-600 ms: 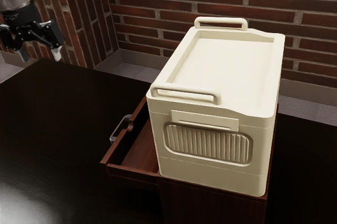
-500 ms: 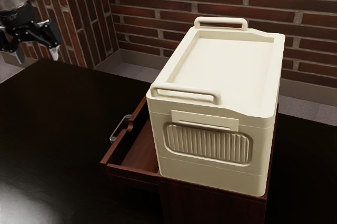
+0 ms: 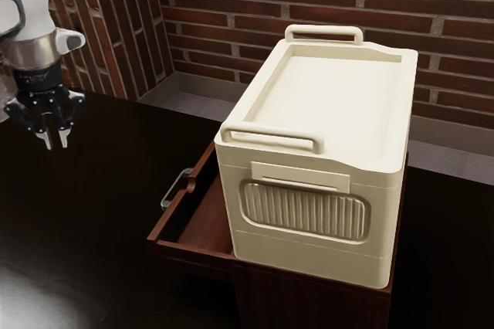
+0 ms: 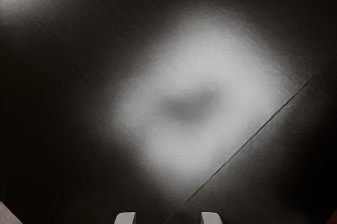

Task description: Push the drawer handle with one arm to close the drawer

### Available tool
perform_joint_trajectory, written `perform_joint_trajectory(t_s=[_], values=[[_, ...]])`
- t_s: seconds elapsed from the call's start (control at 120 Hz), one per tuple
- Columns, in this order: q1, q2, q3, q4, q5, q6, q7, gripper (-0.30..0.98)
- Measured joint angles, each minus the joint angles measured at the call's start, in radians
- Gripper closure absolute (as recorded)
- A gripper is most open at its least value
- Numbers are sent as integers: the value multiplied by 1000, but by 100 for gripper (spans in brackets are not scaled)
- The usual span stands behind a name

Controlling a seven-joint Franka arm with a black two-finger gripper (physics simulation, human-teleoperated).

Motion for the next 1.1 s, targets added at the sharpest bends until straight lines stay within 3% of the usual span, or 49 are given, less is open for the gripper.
perform_joint_trajectory(t_s=[0.183, 0.425, 0.833, 1.1], values=[[-20, 98, 9, -150, 78, 320, 312, 73], [-46, 87, 6, -321, 189, 638, 705, 77], [-52, 187, 4, -369, 251, 918, 1344, 78], [-52, 263, -33, -365, 266, 1033, 1609, 79]])
